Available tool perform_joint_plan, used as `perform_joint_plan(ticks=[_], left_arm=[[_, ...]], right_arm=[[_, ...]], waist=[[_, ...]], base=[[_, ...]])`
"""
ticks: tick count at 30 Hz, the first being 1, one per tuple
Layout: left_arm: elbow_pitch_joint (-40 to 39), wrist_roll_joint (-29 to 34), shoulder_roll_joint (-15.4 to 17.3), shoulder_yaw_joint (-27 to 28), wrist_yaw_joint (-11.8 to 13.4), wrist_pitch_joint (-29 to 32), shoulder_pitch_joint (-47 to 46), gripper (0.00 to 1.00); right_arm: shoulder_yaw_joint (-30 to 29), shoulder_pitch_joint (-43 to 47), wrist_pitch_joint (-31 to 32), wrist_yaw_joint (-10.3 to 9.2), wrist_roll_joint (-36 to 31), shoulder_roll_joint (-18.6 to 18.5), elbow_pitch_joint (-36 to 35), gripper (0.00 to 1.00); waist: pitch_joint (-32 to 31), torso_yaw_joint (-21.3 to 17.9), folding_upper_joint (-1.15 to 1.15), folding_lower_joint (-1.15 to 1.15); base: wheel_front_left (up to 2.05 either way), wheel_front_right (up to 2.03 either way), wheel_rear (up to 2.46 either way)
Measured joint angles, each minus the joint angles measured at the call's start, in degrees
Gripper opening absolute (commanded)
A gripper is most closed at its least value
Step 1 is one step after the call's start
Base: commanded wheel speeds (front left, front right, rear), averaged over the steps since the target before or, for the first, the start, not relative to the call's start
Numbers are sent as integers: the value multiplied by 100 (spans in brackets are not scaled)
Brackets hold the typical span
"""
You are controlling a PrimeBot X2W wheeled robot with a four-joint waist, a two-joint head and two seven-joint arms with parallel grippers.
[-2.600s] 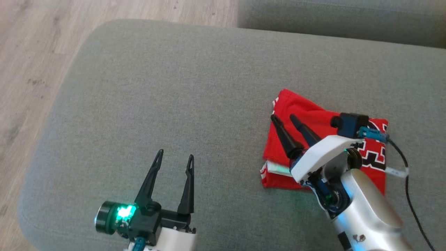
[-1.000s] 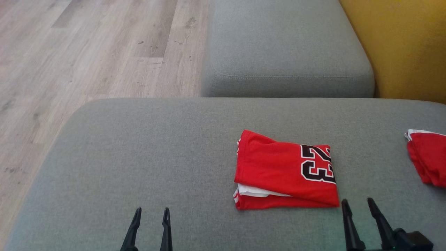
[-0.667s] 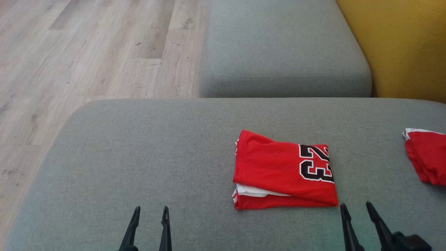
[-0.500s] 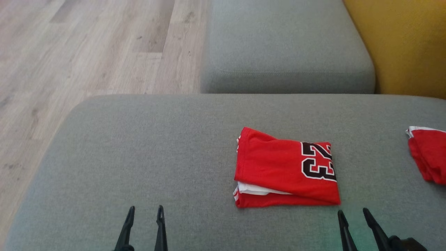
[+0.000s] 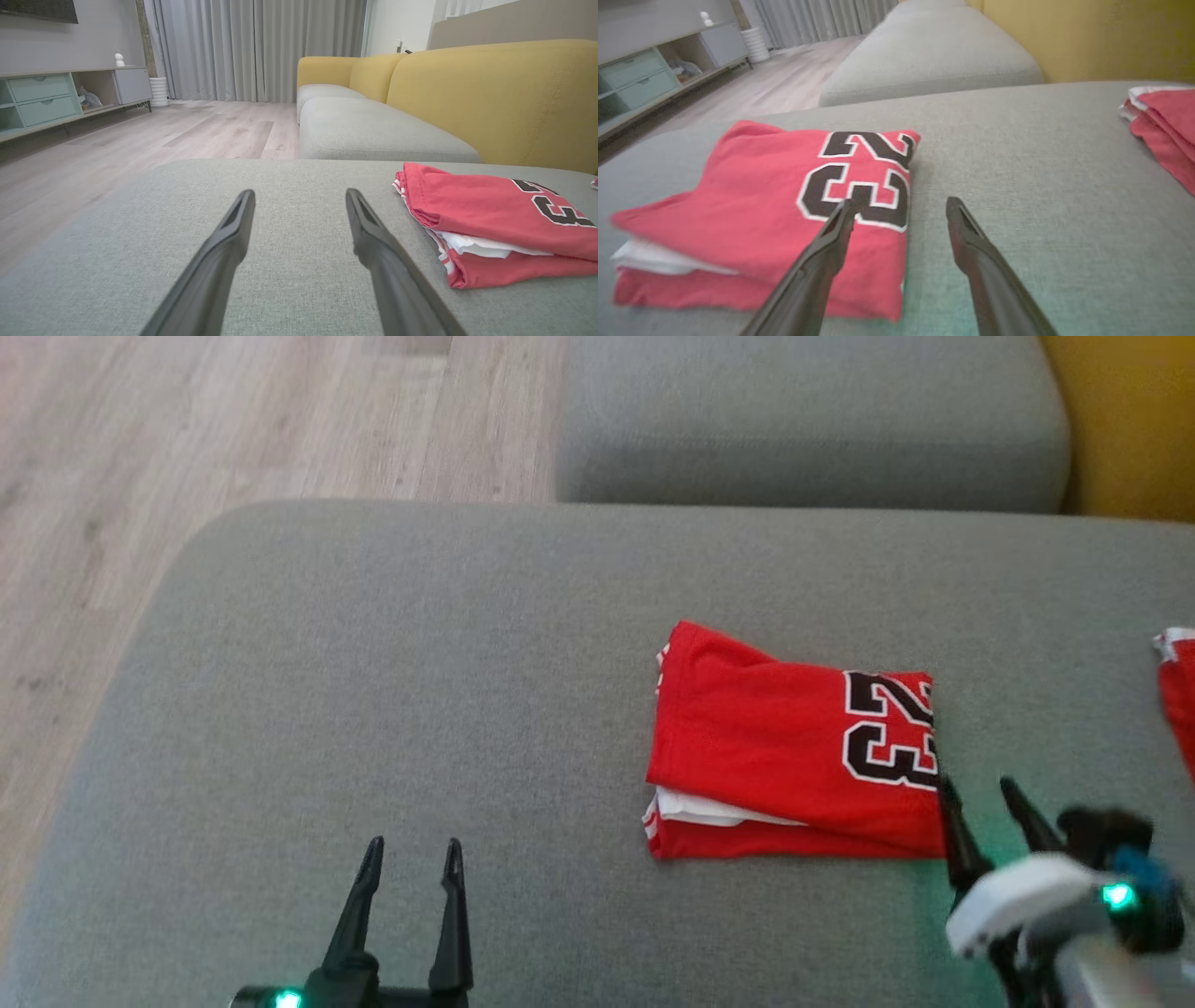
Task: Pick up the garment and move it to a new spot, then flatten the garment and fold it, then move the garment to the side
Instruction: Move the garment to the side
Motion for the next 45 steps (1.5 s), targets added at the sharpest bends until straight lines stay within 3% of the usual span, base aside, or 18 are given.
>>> perform_joint_plan(ticks=[9, 10, 11, 12, 18, 25, 40, 41, 42, 43, 44, 45], left_arm=[[59, -9, 0, -277, 9, 0, -202, 100], [62, -9, -1, -286, 13, 0, -228, 100], [69, -9, -1, -290, 30, 0, -249, 100], [73, -10, -1, -290, 37, 0, -272, 100], [63, -66, -1, -257, 87, 0, -294, 100], [3, 2, -3, -222, 75, 0, -460, 100], [-96, 193, -13, 2, -67, -1, -1294, 100], [-96, 193, -13, 3, -67, -1, -1339, 100], [-101, 194, -14, 4, -68, -1, -1380, 100], [-103, 194, -15, 4, -68, -1, -1414, 100], [-100, 192, -16, 7, -67, -1, -1446, 100], [-91, 187, -19, 14, -66, -1, -1479, 100]], right_arm=[[324, -1118, 1074, 0, 854, -104, 1304, 100], [437, -1135, 1157, 0, 1028, -81, 1349, 51], [535, -1141, 1183, 0, 1205, -65, 1341, 19], [622, -1151, 1172, -1, 1365, -67, 1314, 0], [1100, -1246, 926, 0, 1757, -412, 1205, 0], [1187, -1837, 906, 0, 1808, -1439, 1042, 0], [427, -2664, 1326, 0, 1403, -3119, 360, 0], [323, -2674, 1327, 0, 1396, -3217, 354, 3], [226, -2685, 1328, 0, 1395, -3310, 348, 17], [137, -2691, 1329, 0, 1379, -3399, 348, 48], [80, -2697, 1350, 0, 1298, -3484, 336, 100], [24, -2702, 1400, 0, 1217, -3542, 327, 100]], waist=[[320, 127, 0, 0], [339, 136, 0, 0], [355, 142, 0, 0], [369, 144, 0, 0], [464, -41, 0, -1], [746, -502, 0, -1], [1799, -1304, 0, 0], [1871, -1333, 0, 0], [1937, -1356, 0, 0], [1999, -1373, 0, 0], [2050, -1384, 0, 0], [2085, -1386, 0, 0]], base=[[0, 0, 0], [0, 0, 0], [0, 0, 0], [0, 0, 0], [0, 0, 0], [0, 0, 0], [0, 0, 0], [0, 0, 0], [0, 0, 0], [0, 0, 0], [0, 0, 0], [0, 0, 0]])
